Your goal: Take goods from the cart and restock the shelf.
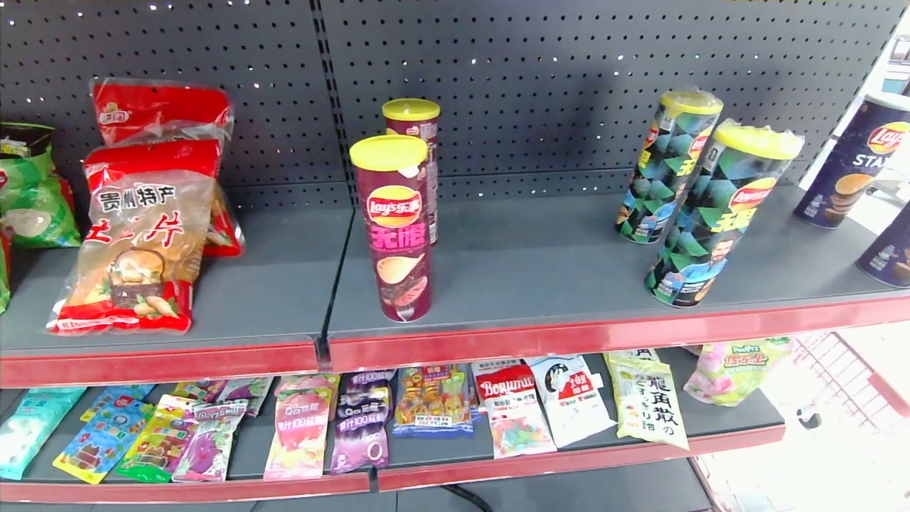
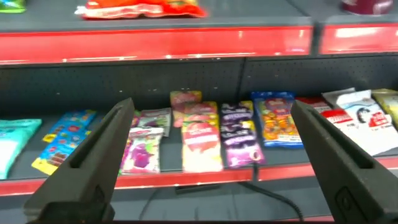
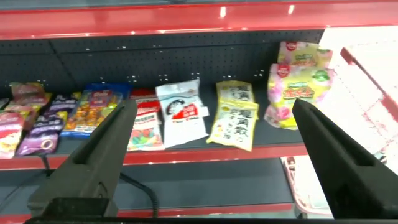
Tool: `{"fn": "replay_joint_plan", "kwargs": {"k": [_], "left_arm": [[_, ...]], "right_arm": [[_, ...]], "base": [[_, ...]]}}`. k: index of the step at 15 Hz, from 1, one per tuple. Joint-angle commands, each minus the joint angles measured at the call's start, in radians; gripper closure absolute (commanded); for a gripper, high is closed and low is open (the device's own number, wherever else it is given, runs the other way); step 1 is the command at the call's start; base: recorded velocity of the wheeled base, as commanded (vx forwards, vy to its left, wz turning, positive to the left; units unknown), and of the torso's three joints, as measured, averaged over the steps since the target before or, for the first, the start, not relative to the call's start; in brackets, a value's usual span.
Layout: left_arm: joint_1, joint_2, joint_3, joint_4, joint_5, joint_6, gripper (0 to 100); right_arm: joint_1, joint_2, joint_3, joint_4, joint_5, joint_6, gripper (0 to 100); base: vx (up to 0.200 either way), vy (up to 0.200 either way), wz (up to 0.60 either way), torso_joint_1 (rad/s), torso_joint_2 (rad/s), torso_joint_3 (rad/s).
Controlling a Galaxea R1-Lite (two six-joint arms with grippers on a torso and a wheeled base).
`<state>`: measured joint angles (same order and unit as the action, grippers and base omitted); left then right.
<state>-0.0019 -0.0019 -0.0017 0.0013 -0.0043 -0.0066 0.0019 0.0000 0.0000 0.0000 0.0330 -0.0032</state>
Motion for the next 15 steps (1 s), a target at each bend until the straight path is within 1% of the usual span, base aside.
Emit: {"fn": "replay_joint_plan", "kwargs": {"k": [1,15], "left_arm": [[0.000,0.002,0.000,0.000,0.000,-0.001,0],[0.000,0.002,0.000,0.000,0.000,-0.001,0]], "right_arm": [[0.001,0.000,0.000,0.000,0.001,0.000,0],[0.001,0.000,0.000,0.000,0.001,0.000,0]], "base": [[0.000,-0.200,0.00,-0.002,0.00,-0.007],[0.000,-0.200,0.00,0.002,0.00,0.003]]}}
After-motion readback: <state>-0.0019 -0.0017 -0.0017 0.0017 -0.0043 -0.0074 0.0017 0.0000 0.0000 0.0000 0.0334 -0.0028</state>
